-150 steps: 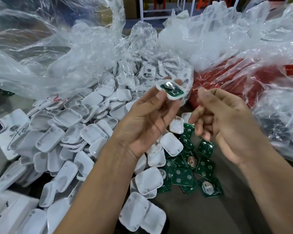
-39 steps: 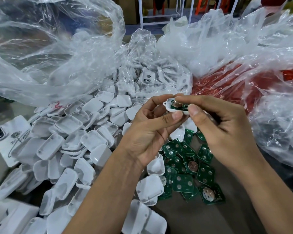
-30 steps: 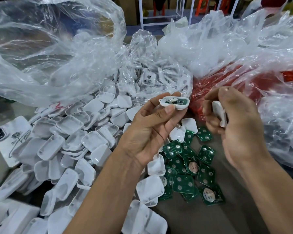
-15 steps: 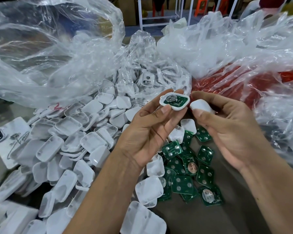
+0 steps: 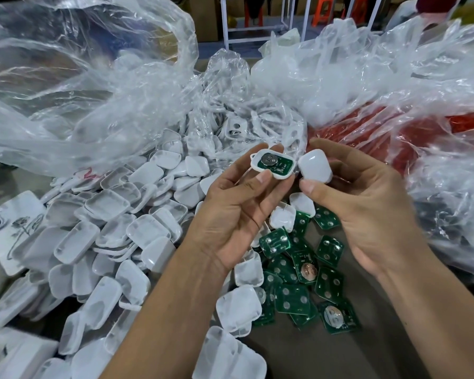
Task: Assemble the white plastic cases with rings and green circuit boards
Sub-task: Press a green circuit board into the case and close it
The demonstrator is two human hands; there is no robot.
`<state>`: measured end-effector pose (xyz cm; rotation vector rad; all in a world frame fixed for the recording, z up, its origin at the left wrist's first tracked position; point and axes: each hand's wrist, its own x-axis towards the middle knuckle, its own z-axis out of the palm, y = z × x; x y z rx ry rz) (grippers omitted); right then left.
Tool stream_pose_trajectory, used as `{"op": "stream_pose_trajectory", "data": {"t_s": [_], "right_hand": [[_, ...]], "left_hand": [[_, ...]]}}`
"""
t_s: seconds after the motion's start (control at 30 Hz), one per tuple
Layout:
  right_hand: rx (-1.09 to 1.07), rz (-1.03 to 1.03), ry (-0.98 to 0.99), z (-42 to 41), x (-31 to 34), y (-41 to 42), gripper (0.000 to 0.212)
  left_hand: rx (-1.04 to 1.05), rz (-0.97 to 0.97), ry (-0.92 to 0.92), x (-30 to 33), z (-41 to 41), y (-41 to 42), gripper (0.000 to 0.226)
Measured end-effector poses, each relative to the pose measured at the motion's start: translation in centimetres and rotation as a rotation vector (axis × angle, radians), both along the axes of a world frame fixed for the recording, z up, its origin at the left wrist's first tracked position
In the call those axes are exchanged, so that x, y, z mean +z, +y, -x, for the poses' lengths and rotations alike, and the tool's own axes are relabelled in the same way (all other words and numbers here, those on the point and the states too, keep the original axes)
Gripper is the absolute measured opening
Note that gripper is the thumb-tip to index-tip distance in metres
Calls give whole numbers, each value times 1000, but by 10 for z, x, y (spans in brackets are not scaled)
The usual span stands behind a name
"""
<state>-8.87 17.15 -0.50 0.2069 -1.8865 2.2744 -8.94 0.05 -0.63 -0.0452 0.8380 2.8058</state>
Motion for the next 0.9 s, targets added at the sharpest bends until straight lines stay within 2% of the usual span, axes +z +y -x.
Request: {"op": "stream_pose_trajectory", "data": {"t_s": [0.17, 0.33, 0.63, 0.8, 0.9], "right_hand": [[-135, -262, 164, -1, -3, -2, 48], [-166, -469, 344, -4, -1, -4, 46], [-29, -281, 402, -11, 3, -8, 42], [10, -240, 331, -9, 0, -5, 43], [30, -189, 209, -4, -2, -2, 46]], "left_hand": [[18, 36, 13, -2, 0, 0, 44], [32, 79, 17, -3, 0, 0, 43], [42, 82, 38, -6, 2, -1, 43], [62, 88, 30, -6, 3, -1, 45], [111, 83, 24, -6, 4, -1, 44]]}}
